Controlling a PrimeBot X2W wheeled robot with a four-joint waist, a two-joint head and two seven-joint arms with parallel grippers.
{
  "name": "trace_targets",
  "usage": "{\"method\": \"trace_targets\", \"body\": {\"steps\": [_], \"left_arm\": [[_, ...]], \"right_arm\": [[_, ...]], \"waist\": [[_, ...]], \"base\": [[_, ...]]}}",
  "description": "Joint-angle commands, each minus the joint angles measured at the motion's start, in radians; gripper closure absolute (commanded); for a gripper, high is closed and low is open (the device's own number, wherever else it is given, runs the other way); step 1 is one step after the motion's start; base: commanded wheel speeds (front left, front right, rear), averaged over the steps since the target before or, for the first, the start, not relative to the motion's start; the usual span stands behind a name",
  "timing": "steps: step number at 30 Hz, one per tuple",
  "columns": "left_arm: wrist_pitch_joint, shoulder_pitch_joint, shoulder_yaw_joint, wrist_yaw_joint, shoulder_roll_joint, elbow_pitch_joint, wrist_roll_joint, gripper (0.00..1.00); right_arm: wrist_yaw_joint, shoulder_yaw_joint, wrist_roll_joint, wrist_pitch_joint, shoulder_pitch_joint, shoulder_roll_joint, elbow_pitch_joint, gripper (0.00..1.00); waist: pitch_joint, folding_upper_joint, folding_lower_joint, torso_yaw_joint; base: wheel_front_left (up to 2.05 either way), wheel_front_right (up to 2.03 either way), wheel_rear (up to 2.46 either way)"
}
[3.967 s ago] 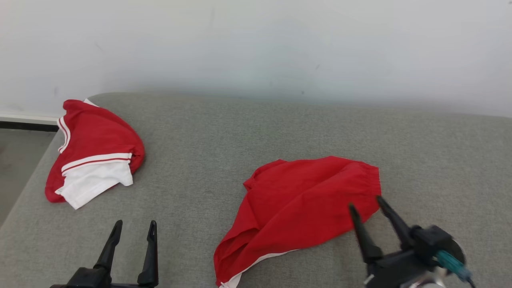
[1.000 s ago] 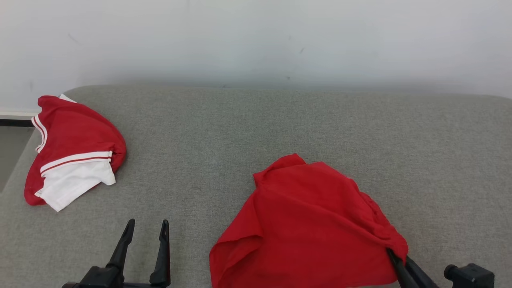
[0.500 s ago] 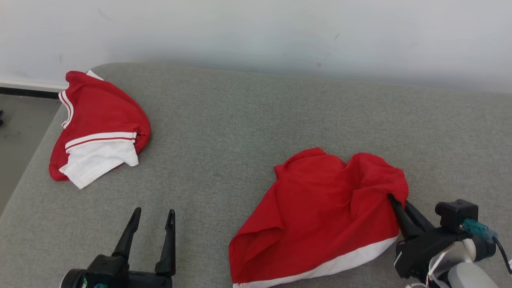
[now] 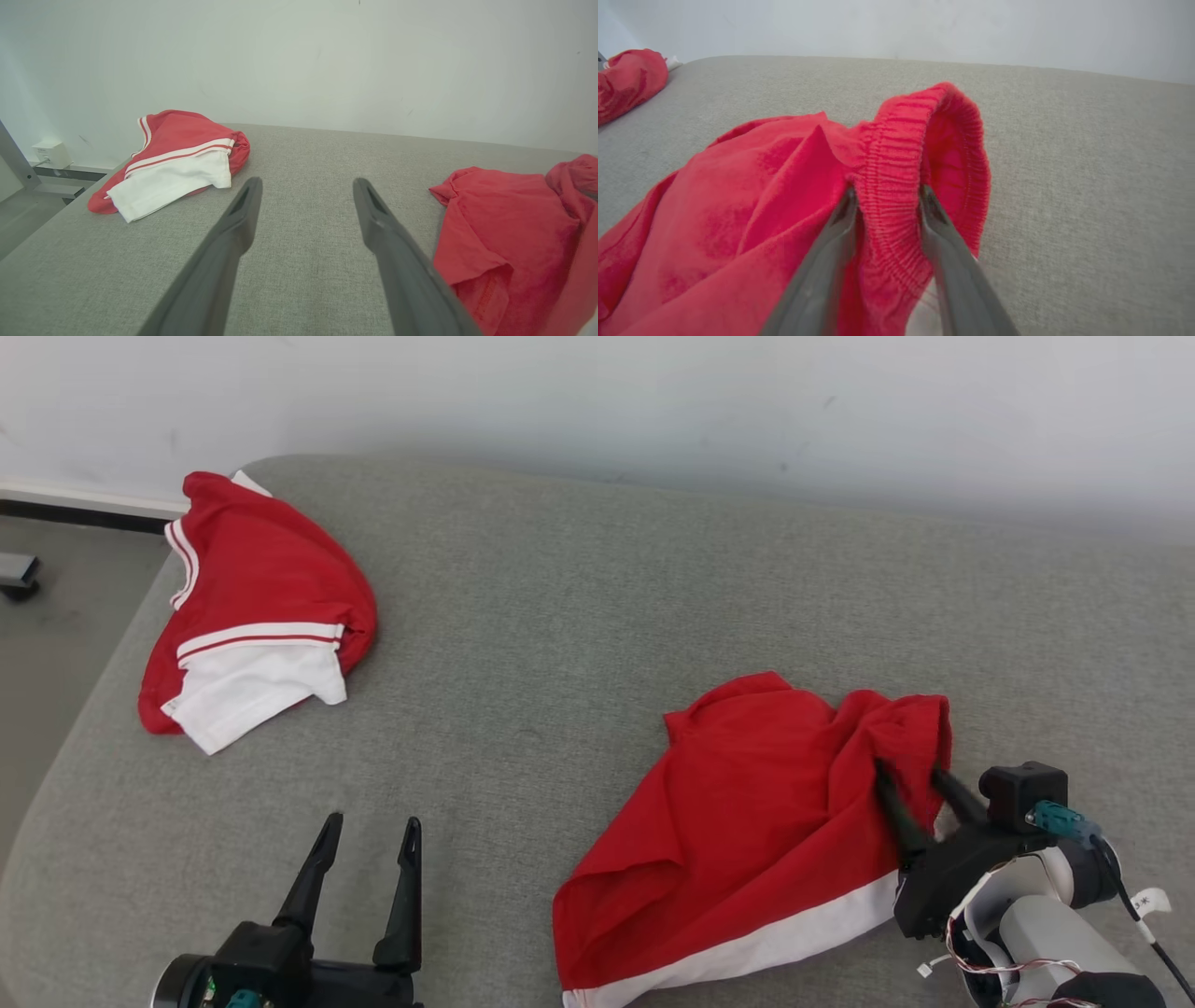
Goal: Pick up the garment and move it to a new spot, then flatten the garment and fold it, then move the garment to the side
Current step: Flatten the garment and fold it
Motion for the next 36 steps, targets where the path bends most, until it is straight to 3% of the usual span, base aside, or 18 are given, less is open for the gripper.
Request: {"method": "trace_targets", "body": {"steps": [1,8,16,26,36], "left_arm": [[-0.001,-0.004,0.002,0.004,-0.001,0.000,-0.001,0.00],[-0.001,0.015,0.026,0.001,0.000,0.001,0.012,0.00],[-0.001,0.050,0.061,-0.003,0.007,-0.013,0.022,0.00],[-0.001,0.068,0.088,-0.013,0.012,-0.020,0.031,0.00],[-0.001,0.093,0.101,-0.020,0.016,-0.028,0.042,0.00]], "right_arm": [[-0.002,0.008,0.017,-0.018,-0.006,0.002,0.011,0.00],[-0.002,0.038,0.055,-0.074,0.054,-0.032,-0.042,0.00],[-0.002,-0.106,0.021,-0.076,0.232,-0.056,-0.322,0.00],[-0.002,-0.302,-0.085,-0.074,0.450,0.007,-0.626,0.00],[-0.002,-0.354,-0.165,-0.074,0.606,0.071,-0.781,0.00]], "waist": [[-0.006,-0.0001,-0.0001,-0.015],[-0.043,-0.0001,-0.0001,-0.068],[-0.081,-0.0001,-0.0001,-0.128],[-0.103,-0.0001,-0.0001,-0.169],[-0.141,-0.0001,-0.0001,-0.164]], "base": [[0.00,0.00,0.00],[0.00,0.00,0.00],[0.00,0.00,0.00],[0.00,0.00,0.00],[0.00,0.00,0.00]]}}
